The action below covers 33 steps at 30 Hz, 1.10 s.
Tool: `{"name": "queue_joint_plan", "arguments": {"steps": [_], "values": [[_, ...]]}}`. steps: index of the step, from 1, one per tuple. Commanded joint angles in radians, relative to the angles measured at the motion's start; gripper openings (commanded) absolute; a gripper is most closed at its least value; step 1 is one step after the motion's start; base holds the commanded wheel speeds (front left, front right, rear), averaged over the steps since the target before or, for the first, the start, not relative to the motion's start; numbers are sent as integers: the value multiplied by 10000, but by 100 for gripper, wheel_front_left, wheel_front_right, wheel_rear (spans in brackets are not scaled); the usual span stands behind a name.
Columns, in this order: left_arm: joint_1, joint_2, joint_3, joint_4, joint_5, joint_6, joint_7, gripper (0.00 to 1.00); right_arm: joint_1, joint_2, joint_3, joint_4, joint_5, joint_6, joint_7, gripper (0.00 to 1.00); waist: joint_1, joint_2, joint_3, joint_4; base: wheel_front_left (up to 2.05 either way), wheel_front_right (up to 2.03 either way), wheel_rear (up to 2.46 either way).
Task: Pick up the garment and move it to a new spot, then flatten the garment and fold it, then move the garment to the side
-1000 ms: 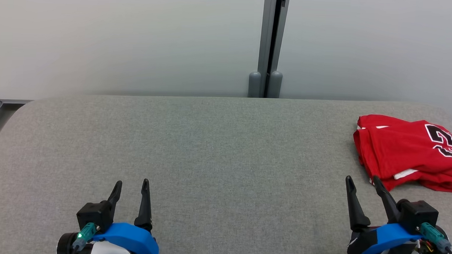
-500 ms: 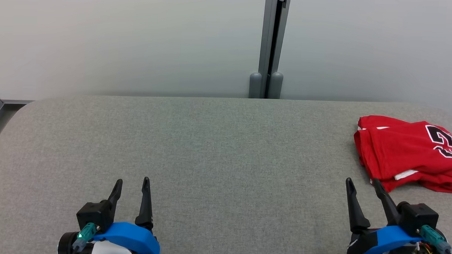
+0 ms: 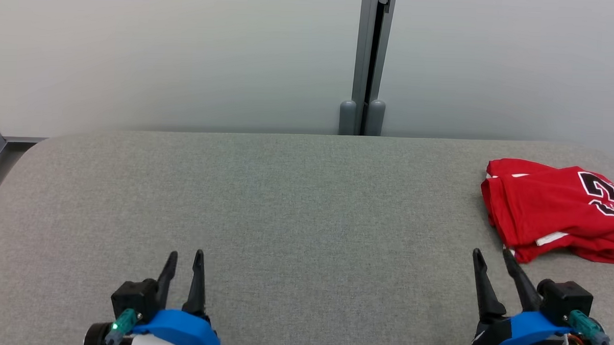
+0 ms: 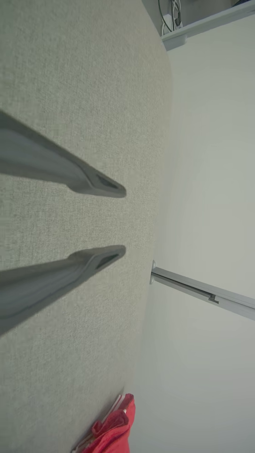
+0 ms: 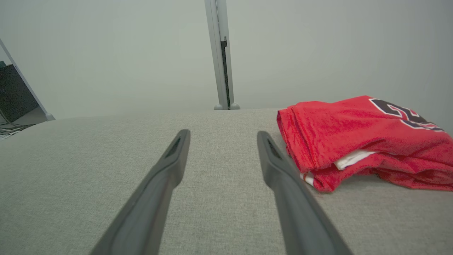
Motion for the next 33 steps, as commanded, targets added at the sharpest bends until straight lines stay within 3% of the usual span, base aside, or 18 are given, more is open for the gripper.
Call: {"name": "queue_joint_plan", "arguments": {"steps": [1, 4, 33], "values": [[4, -4, 10, 0, -13, -7, 6, 0, -11, 0, -10, 10, 13, 0, 6, 0, 0, 0, 0, 0, 0, 0, 0], [254, -55, -29, 154, -111, -28, 38, 0, 48, 28, -32, 270, 134, 0, 81, 0, 0, 0, 1, -2, 0, 0, 0], [228, -592, 1899, -533, -3861, -958, 1313, 0, -8, 10, -253, -282, 5286, 0, 1138, 0, 0, 0, 75, -84, 0, 0, 0]]}}
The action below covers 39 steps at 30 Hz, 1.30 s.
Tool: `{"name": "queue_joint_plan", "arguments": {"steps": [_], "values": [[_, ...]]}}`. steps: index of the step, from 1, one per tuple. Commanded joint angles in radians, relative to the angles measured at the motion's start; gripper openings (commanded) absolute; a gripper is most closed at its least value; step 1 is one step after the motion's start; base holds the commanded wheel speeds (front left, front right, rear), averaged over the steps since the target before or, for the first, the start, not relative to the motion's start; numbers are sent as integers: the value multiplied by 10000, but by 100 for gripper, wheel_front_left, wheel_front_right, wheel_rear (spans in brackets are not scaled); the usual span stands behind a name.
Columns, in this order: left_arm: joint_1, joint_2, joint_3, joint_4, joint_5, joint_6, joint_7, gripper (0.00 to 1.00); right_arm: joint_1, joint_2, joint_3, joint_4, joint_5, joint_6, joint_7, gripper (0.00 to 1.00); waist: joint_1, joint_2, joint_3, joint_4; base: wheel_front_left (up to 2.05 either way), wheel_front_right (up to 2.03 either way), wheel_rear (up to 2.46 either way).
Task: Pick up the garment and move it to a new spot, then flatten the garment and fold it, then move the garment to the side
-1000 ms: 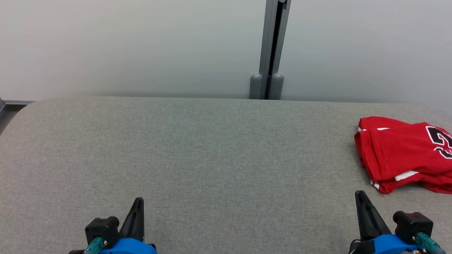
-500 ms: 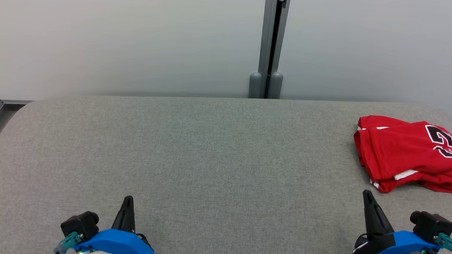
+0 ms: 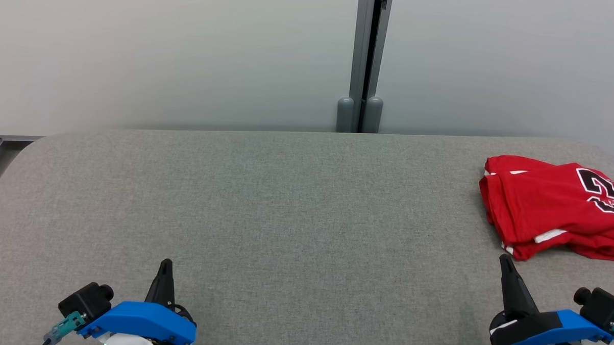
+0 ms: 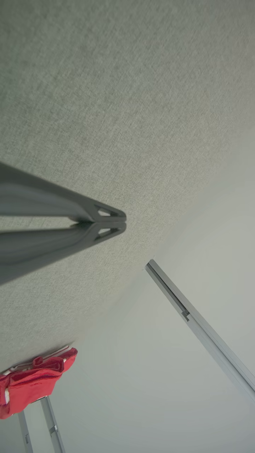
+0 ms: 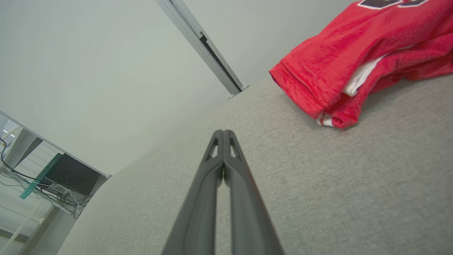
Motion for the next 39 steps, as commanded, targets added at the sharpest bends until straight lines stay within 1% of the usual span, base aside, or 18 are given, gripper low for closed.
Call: {"name": "queue_joint_plan", "arguments": {"steps": [1, 21, 39], "values": [[-290, -16, 169, -196, -239, -92, 65, 0, -196, -56, -30, -183, 321, 0, 47, 0, 0, 0, 2, -3, 0, 0, 0], [-299, -301, 1174, -559, -2185, -582, 738, 0, -252, -68, -167, -444, 2989, 1, 612, 0, 0, 0, 53, -59, 0, 0, 0], [-289, -498, 1935, -825, -3634, -941, 1233, 0, -283, -77, -263, -645, 4971, 1, 1032, 0, 0, 0, 99, -110, 0, 0, 0]]}}
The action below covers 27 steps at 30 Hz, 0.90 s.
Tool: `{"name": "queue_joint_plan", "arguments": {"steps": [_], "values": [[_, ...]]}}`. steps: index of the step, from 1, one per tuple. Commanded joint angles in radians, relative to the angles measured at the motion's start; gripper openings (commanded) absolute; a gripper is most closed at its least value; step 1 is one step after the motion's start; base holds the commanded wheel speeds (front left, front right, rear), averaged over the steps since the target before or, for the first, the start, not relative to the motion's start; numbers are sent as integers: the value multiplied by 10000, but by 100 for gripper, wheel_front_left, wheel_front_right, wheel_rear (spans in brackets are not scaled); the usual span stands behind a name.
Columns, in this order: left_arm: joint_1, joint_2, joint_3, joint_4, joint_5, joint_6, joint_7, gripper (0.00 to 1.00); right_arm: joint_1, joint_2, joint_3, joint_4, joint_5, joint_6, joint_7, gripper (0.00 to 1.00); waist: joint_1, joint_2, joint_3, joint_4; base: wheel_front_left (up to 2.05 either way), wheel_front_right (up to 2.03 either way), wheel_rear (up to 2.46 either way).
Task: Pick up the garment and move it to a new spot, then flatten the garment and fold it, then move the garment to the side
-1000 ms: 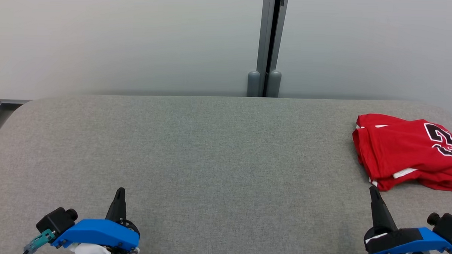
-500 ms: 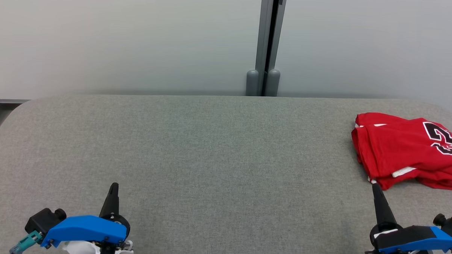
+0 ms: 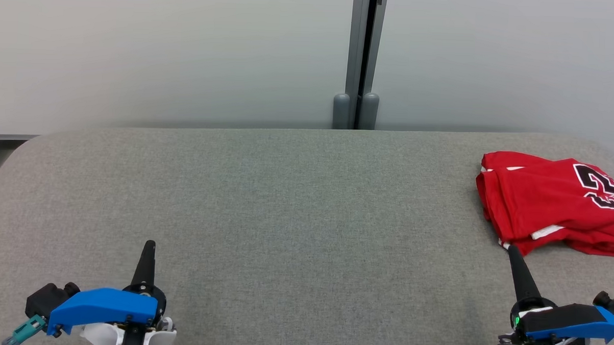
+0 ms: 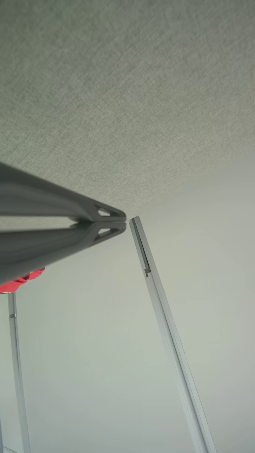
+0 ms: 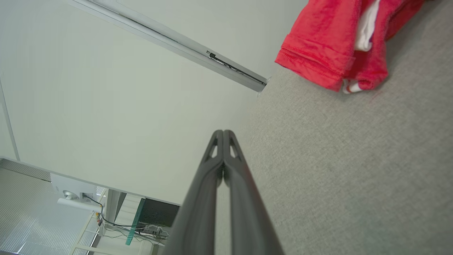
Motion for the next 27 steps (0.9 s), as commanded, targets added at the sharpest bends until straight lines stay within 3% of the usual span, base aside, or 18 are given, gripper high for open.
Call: {"name": "queue_joint_plan", "arguments": {"steps": [1, 27], "values": [[-224, 23, 147, -139, -117, -67, 52, 0, -197, -69, -29, -156, 184, 3, 35, 0, -1, -1, 1, -1, 0, 0, 0], [-200, -234, 1044, -447, -1845, -500, 639, 0, -220, -80, -148, -372, 2558, 3, 542, 0, -1, -1, 67, -75, 0, 0, 0]]}}
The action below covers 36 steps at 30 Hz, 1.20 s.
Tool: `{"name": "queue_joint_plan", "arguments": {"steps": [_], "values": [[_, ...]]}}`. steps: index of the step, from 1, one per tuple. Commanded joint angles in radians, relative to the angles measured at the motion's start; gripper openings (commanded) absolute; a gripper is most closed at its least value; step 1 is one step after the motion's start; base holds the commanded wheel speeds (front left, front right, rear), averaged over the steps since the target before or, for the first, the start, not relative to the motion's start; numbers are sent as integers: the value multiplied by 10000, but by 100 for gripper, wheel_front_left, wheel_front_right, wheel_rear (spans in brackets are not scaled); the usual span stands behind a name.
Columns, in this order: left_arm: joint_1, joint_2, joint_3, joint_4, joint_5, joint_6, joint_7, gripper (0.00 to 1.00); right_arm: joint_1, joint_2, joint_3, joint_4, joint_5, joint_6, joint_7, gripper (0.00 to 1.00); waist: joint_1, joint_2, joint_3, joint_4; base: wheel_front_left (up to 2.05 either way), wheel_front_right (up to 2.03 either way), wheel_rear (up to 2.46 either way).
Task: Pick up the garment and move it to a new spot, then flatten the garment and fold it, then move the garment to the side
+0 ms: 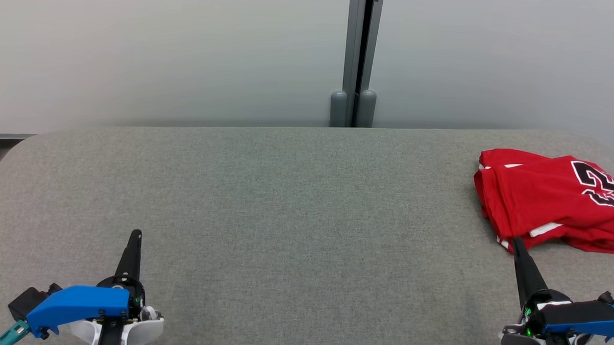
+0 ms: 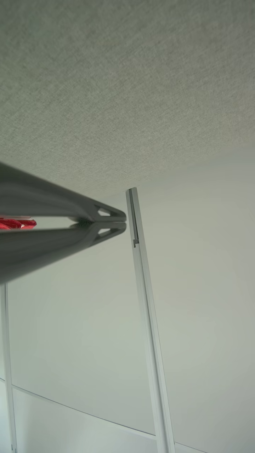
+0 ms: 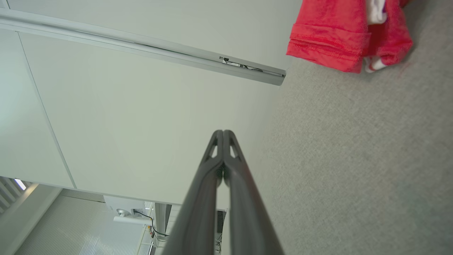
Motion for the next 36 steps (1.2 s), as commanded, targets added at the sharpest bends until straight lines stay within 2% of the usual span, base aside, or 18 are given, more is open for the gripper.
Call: {"name": "queue_joint_plan", "arguments": {"steps": [1, 30, 36], "values": [[-146, 2, 140, -103, -124, -82, 56, 0, -137, -73, -29, -102, 187, 3, 66, 0, 0, 0, 2, -2, 0, 0, 0], [-119, -241, 906, -374, -1670, -483, 585, 0, -177, -80, -139, -282, 2292, 4, 504, 0, 0, 0, 76, -84, 0, 0, 0], [-117, -239, 909, -369, -1649, -461, 589, 0, -177, -80, -135, -282, 2268, 4, 509, 0, 0, 0, 77, -85, 0, 0, 0]]}}
